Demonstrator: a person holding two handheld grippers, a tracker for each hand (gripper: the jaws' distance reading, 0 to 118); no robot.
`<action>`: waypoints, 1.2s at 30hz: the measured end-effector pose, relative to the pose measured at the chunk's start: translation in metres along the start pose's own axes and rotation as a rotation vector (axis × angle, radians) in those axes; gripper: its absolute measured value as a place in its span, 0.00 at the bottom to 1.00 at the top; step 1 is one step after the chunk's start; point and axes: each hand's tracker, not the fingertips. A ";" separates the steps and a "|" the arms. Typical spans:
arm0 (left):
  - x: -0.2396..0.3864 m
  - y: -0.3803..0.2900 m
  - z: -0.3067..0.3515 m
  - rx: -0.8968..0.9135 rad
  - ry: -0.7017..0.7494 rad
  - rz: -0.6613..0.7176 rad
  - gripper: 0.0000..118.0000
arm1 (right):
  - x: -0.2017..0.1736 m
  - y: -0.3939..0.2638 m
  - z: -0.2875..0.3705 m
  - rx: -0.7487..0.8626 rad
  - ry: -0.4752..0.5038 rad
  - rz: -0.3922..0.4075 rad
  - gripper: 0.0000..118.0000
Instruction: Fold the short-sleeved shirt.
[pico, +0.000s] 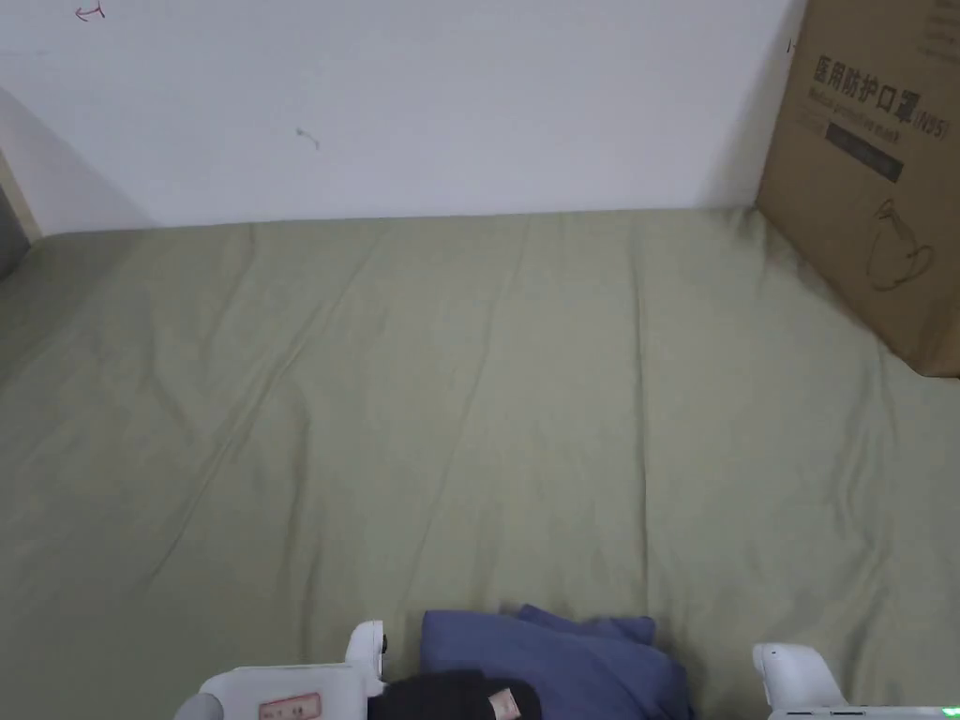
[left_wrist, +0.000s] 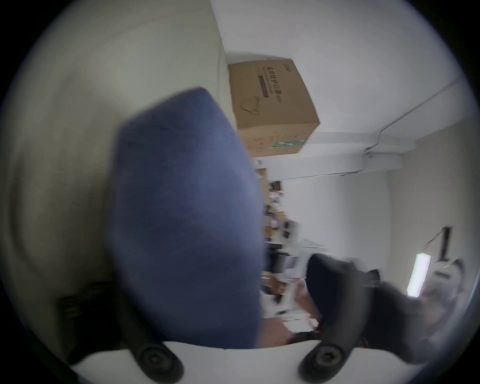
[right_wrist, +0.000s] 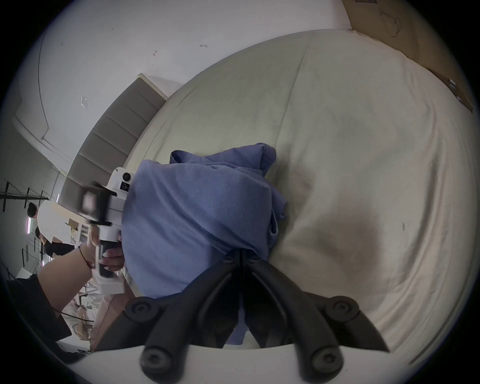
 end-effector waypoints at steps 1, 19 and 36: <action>-0.003 -0.003 -0.001 -0.005 0.156 -0.064 0.20 | 0.001 -0.001 0.000 0.004 0.004 -0.010 0.01; 0.101 0.034 0.217 0.107 0.744 -0.225 0.21 | -0.061 -0.009 0.120 0.316 -0.027 0.154 0.01; 0.096 0.046 0.326 0.287 1.385 -0.463 0.98 | -0.065 -0.005 0.127 0.346 -0.075 0.142 0.01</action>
